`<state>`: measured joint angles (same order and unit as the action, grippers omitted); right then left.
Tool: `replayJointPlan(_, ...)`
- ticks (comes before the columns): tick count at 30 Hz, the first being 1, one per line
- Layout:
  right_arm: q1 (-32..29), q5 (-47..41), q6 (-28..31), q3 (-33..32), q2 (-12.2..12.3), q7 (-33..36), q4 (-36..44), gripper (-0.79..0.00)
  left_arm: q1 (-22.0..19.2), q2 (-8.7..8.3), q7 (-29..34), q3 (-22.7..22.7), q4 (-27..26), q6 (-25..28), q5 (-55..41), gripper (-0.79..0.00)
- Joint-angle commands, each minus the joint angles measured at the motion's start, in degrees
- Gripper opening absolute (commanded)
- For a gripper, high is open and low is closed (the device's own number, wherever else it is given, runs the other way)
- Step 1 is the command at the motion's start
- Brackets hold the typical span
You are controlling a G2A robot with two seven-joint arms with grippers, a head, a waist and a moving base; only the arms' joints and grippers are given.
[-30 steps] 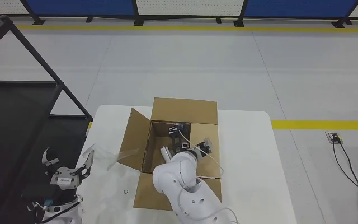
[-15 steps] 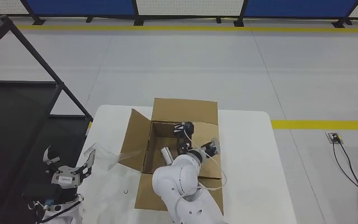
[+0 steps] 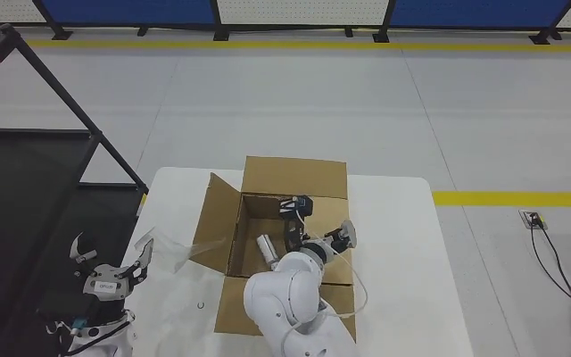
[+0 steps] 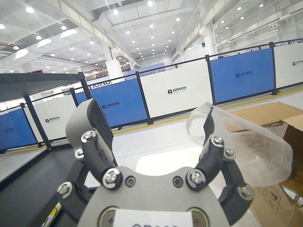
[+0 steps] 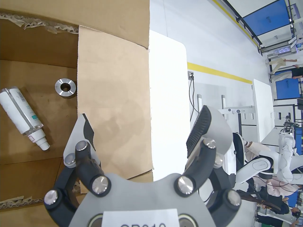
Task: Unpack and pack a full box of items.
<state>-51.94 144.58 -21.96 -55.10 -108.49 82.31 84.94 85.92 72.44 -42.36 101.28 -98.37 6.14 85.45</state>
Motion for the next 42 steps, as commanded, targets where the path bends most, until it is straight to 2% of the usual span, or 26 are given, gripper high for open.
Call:
replayJointPlan(1, 0.76, -0.93, 0.31, 0.71, -0.1, 0.32, -2.13, 0.0, 0.02, -0.02, 0.02, -0.01, -0.01, 0.0, -0.03, 0.0)
replayJointPlan(13, 4.98, -1.71, 1.02, 1.51, -1.61, 1.03, -13.17, 0.0, 0.4, -0.11, -0.4, 0.3, 0.34, -0.01, -0.46, 0.0)
replayJointPlan(16, 5.28, -1.5, 1.32, 1.44, -1.79, 1.33, -14.52, -0.336, 0.49, -0.14, -0.61, 0.4, 0.34, -0.06, -0.56, 0.0)
replayJointPlan(17, 5.33, -1.3, 1.41, 1.44, -1.84, 1.43, -14.83, -0.406, 0.51, -0.14, -0.64, 0.4, 0.34, -0.06, -0.57, 0.0)
replayJointPlan(20, 5.28, -0.45, 1.66, 1.5, -1.93, 1.68, -15.15, -0.459, 0.58, -0.17, -0.66, 0.41, 0.29, 0.0, -0.48, 0.0)
replayJointPlan(23, 4.78, 0.32, 1.74, 1.9, -1.92, 1.75, -14.23, -0.579, 0.7, -0.19, -0.74, 0.34, 0.16, 0.07, -0.46, 0.0)
replayJointPlan(24, 4.54, 0.64, 1.82, 2.02, -1.87, 1.84, -13.82, -0.591, 0.74, -0.2, -0.75, 0.33, 0.13, 0.07, -0.41, 0.0)
replayJointPlan(29, 3.09, 2.4, 2.22, 2.43, -1.5, 2.24, -11.15, -0.536, 0.87, -0.22, -0.98, 0.23, 0.01, 0.01, -0.33, 0.0)
replayJointPlan(42, -0.59, 7.11, 1.34, 1.4, -0.42, 1.37, -3.8, -0.545, 1.13, -0.27, -1.41, 0.03, -0.16, -0.12, -0.34, 0.0)
